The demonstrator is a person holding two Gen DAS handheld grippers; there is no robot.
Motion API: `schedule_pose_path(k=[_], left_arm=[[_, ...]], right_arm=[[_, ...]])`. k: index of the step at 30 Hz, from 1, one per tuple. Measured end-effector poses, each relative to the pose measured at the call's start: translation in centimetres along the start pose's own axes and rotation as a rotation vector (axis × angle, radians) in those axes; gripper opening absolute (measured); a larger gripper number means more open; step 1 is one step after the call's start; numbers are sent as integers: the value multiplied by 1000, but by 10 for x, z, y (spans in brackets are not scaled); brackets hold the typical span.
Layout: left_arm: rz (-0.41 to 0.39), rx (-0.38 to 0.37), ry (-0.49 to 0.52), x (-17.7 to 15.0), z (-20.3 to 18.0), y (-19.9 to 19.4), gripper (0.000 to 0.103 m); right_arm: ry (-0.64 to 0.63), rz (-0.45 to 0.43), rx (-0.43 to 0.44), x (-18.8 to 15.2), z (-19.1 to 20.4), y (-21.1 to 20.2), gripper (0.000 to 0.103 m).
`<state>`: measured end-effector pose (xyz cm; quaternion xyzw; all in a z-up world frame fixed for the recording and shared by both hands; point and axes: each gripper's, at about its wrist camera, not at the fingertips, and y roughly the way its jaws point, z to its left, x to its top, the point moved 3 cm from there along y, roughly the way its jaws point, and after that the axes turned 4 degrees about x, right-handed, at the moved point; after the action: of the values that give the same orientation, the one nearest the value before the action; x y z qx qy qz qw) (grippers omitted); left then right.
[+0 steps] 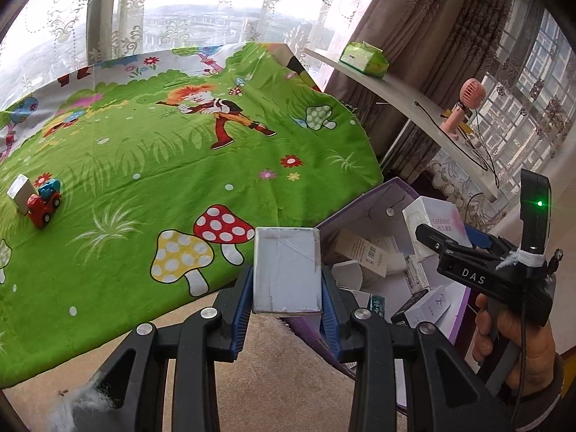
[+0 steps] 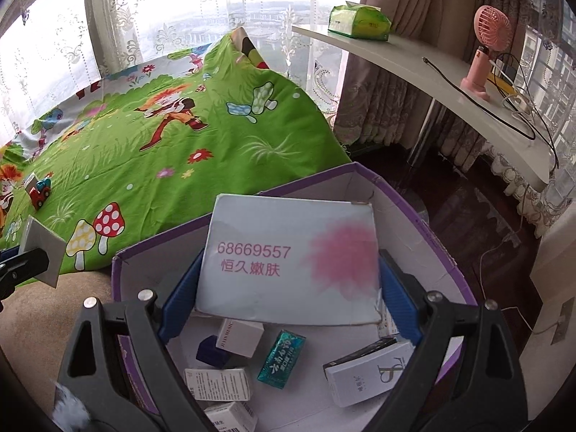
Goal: Organize rigid objects
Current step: 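Carry both boxes over the purple box and open both tools to drop them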
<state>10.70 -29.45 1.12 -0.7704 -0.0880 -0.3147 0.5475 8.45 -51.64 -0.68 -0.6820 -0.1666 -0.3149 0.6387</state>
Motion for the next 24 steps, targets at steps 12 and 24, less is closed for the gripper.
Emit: schedule_pose_path(k=[12,24], left_arm=[[2,-92,109,-2,-37,3,37],[2,-99,97,-2,-36,4,57]], right_arm=[[68,-1,-54,-1,-42,-3,92],[95,-5,-72,1,-54,-6,96]])
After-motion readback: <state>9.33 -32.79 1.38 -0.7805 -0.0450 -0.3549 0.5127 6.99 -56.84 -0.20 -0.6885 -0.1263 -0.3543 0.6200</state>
